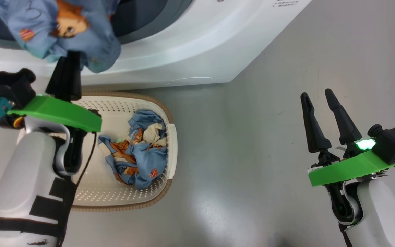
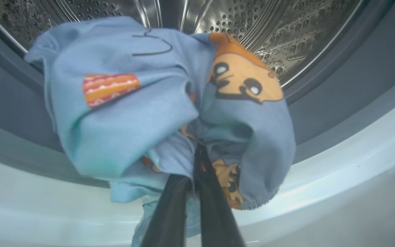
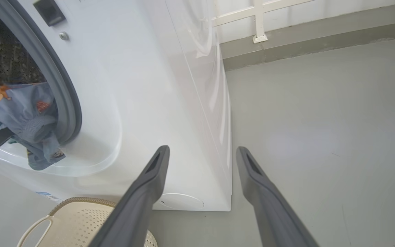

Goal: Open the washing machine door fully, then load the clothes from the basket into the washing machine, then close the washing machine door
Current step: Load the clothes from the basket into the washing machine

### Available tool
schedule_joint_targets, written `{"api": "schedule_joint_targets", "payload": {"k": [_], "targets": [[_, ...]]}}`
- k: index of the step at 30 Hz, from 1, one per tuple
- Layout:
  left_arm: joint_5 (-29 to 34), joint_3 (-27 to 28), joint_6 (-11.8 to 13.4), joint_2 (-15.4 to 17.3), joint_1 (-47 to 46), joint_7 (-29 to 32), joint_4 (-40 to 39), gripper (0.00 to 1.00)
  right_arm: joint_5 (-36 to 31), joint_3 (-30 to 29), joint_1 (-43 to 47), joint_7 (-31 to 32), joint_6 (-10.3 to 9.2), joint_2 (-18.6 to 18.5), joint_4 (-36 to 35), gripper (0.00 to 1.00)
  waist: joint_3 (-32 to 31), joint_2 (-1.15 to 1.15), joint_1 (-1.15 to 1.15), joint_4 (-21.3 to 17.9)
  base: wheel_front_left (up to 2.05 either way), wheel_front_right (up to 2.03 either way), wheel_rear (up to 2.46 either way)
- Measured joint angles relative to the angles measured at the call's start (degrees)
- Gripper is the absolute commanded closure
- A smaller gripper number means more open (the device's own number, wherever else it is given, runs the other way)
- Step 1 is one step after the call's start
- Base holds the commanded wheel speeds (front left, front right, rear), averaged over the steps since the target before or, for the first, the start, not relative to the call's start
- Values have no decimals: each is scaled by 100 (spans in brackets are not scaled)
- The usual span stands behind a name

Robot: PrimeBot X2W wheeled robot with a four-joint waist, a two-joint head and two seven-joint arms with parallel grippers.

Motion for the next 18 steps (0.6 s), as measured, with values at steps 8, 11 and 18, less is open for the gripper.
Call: {"api": "schedule_joint_targets", "payload": {"k": [8,11,18], "targets": [[-616,-391,0,229,-477,0,-166,100,1,19,-1,0,0,51,0,0,-2,0,0,-59,0,0,0],[-762,-459,0,308,-897,0,70,100,1,25,-1,0,0,111,2,0,-2,0,0,-115,0,0,0],[-901,-638,0,510,-1922,0,1088,100,8,60,-1,-1,0,188,7,0,34,0,0,-274,0,0,0]]}}
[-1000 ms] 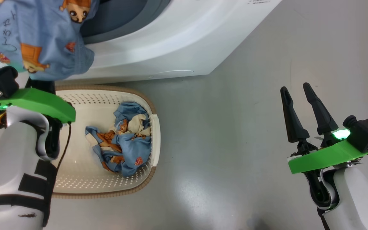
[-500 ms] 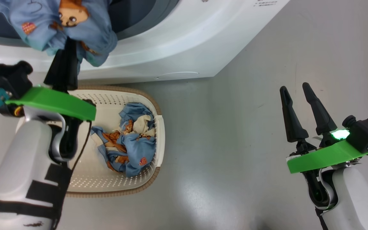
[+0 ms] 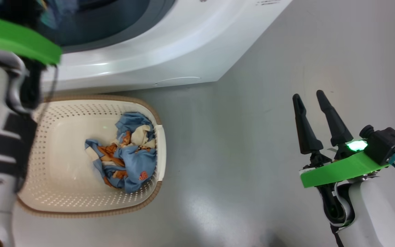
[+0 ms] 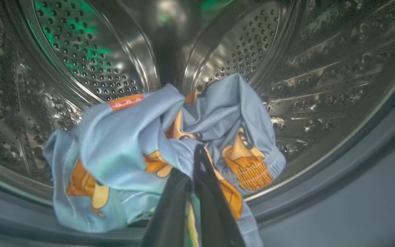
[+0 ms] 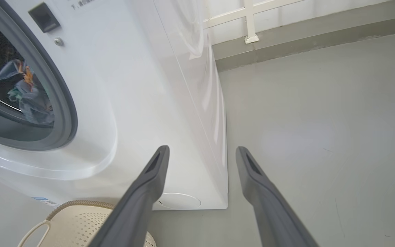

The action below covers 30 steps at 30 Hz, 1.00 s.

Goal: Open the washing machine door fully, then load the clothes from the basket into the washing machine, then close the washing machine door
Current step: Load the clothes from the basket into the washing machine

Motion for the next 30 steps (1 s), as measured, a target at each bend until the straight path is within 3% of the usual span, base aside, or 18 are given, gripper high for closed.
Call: {"api": "schedule_joint_targets", "payload": {"k": [4,7,13,15,16,17,18,30], "targets": [[339,140,0,142,-538,0,401,100,3,75,-2,1,0,49,10,0,17,0,0,-130,0,0,0],[746,135,0,147,-757,-4,733,80,9,122,-15,1,0,85,14,0,36,0,0,-219,0,0,0],[1172,-21,0,44,-873,-3,1724,66,9,181,-27,1,0,113,40,0,39,0,0,-318,0,0,0],[1190,-62,0,15,-938,-3,2003,54,9,199,-27,1,0,116,49,0,20,0,0,-336,0,0,0],[1201,-116,0,1,-978,-2,2105,43,9,207,-27,1,0,118,54,0,12,0,0,-342,0,0,0],[1251,-175,0,-11,-1018,-3,2189,8,9,212,-27,1,0,118,56,0,5,0,0,-347,0,0,0],[1268,-221,0,-41,-1067,-3,2276,0,9,213,-27,0,0,118,62,0,0,0,0,-347,0,0,0],[987,-407,0,-149,-1174,-3,2455,0,9,221,-27,0,0,91,87,0,-68,0,0,-214,0,0,0]]}}
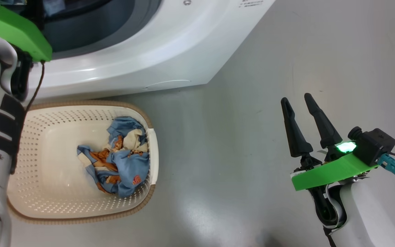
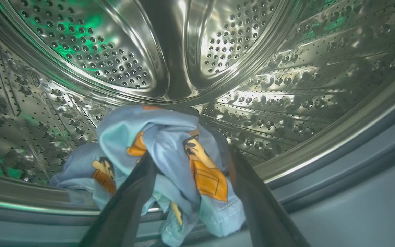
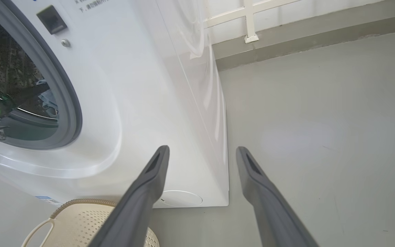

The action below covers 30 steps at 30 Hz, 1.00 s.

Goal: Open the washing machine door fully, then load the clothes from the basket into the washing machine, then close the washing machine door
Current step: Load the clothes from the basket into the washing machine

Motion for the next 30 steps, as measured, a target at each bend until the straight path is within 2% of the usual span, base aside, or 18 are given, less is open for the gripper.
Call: {"api": "schedule_joint_targets", "payload": {"k": [8,19,30], "targets": [[-130,130,0,-130,381,0,-447,0,0,-42,2,1,0,-125,1,0,-94,0,0,189,0,0,0],[-21,780,0,-260,1672,1,-1574,0,0,-124,57,1,0,-313,31,0,-413,0,0,432,0,0,0],[754,1240,0,-495,3210,2,-2584,0,0,-176,581,1,0,-528,172,0,-1094,0,0,704,0,0,0]]}}
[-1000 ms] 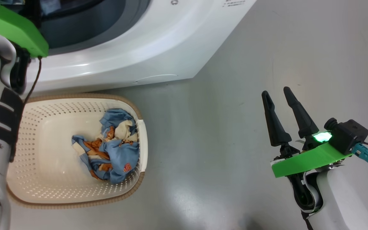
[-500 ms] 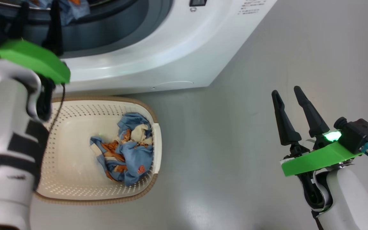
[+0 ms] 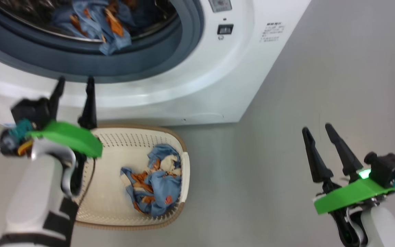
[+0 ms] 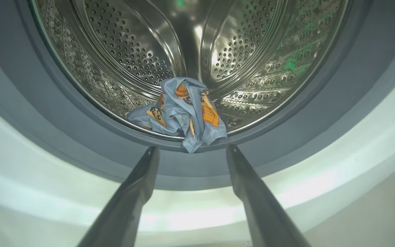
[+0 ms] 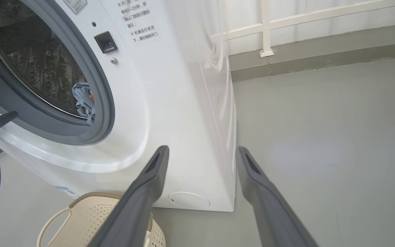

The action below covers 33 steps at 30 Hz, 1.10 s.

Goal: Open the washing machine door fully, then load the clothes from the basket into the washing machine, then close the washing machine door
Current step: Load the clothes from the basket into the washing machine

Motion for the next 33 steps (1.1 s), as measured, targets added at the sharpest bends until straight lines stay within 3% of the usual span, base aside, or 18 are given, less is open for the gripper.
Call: {"api": "schedule_joint_targets", "payload": {"k": [9,21,33], "targets": [[403,188,0,-134,1195,2,-557,0,45,-78,623,0,0,-155,71,0,-718,0,0,199,0,0,0],[468,402,0,-87,2834,2,-1299,0,45,-205,1542,0,0,-232,64,0,-1662,0,0,326,0,0,0],[641,658,0,-73,3852,2,-1912,0,44,-310,1990,1,0,-315,44,0,-2111,0,0,298,0,0,0]]}}
